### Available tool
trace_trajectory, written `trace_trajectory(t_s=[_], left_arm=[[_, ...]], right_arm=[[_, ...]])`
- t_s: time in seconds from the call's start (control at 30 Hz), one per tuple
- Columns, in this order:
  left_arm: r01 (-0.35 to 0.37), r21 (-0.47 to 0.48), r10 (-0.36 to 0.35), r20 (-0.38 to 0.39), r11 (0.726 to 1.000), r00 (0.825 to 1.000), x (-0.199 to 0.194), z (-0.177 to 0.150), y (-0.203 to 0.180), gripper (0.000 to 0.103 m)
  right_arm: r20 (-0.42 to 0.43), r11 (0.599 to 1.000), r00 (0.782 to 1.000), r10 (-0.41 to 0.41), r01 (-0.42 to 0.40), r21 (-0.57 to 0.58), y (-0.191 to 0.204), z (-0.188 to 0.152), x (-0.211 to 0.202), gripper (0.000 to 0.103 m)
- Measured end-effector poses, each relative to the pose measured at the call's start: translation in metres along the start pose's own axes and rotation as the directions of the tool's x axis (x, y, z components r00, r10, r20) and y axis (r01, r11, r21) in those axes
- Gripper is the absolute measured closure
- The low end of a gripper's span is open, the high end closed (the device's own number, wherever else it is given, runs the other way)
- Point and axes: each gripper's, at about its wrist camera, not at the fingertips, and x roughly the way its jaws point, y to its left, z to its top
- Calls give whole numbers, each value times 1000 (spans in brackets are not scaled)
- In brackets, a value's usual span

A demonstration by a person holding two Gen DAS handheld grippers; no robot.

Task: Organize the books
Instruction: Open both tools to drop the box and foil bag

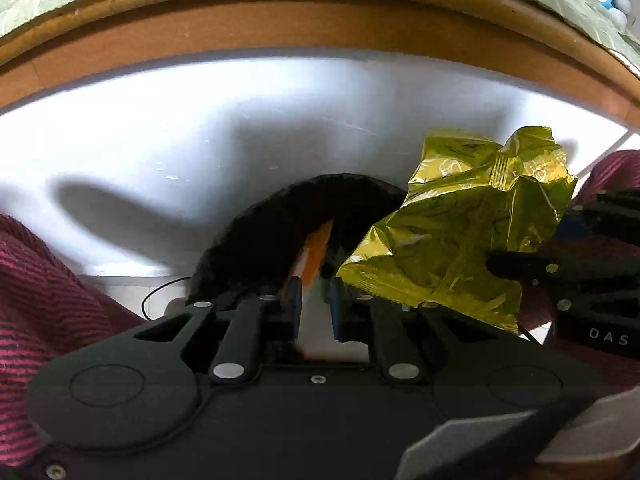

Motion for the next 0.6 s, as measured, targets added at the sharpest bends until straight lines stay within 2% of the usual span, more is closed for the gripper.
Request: trace_trajectory(t_s=[0.07,0.27,0.6], left_arm=[[-6,-2,6,9,1000,1000,-1,2,1,88],[-29,5,29,45,1000,999,-15,-2,3,68],[-38,-6,39,80,999,996,-25,8,2,51]], right_arm=[[-1,1000,1000,2,-2,-6,0,0,0,56],[-1,1000,1000,14,-14,-4,-2,2,1,41],[5,999,1000,25,-26,19,-12,1,-4,38]])
